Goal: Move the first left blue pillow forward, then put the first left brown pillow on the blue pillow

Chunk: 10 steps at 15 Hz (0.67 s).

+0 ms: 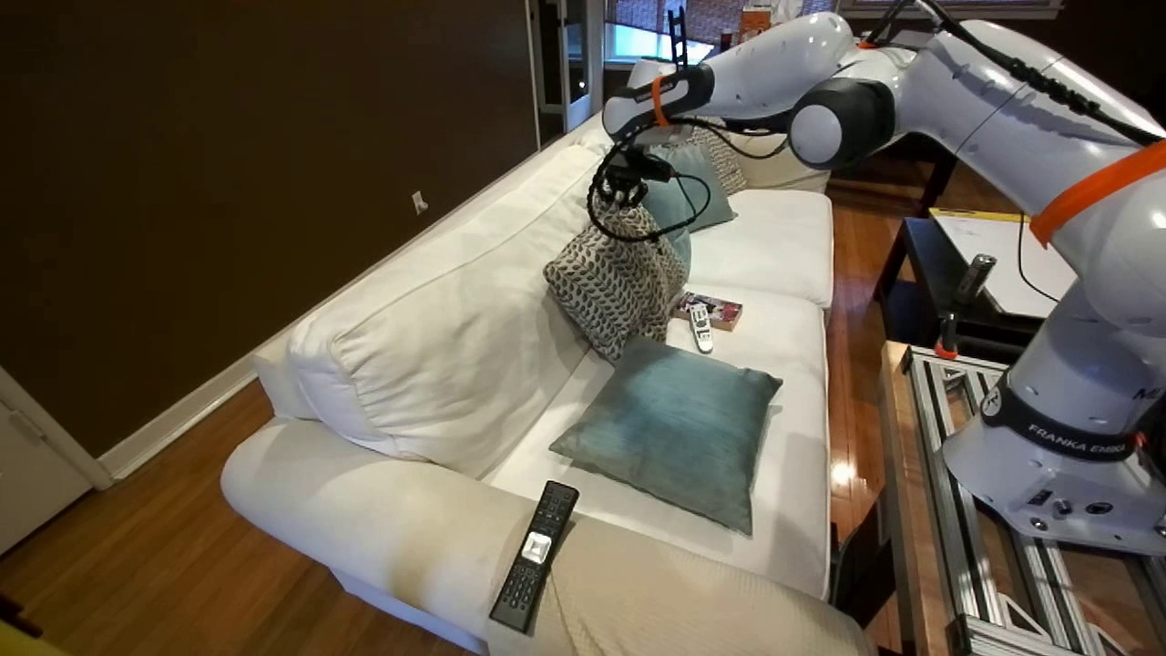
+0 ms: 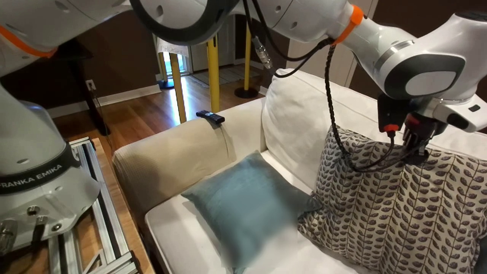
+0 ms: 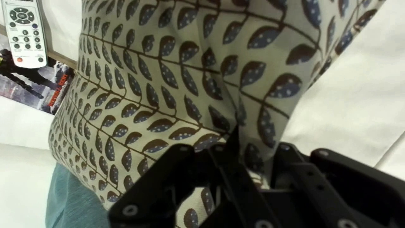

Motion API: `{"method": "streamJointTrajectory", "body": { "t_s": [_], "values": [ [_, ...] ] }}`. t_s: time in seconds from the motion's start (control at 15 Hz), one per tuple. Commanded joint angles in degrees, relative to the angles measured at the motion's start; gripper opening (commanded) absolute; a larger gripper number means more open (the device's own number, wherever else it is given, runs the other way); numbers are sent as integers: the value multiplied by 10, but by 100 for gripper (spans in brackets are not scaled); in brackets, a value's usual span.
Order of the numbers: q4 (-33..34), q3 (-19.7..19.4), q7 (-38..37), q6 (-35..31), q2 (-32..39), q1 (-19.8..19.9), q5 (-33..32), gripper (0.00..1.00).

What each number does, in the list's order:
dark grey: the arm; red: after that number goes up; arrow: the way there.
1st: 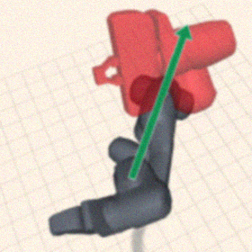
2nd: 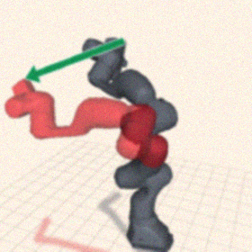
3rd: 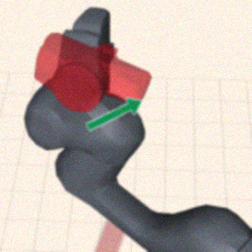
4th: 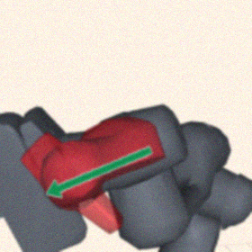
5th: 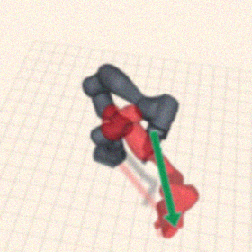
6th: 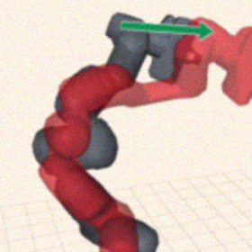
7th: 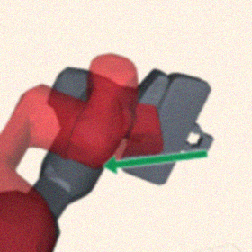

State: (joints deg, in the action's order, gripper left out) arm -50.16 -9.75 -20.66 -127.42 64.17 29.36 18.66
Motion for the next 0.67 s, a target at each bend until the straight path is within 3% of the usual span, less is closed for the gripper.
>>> {"method": "streamJointTrajectory", "body": {
  "t_s": [0.0,0.47,0.53,0.6],
  "values": [
    [-41,18,55,47,-65,8,6,4],
    [-78,24,110,62,-170,11,17,4],
    [-84,26,112,59,-176,12,19,39],
    [-83,26,109,68,-181,11,19,41]
  ]
}}
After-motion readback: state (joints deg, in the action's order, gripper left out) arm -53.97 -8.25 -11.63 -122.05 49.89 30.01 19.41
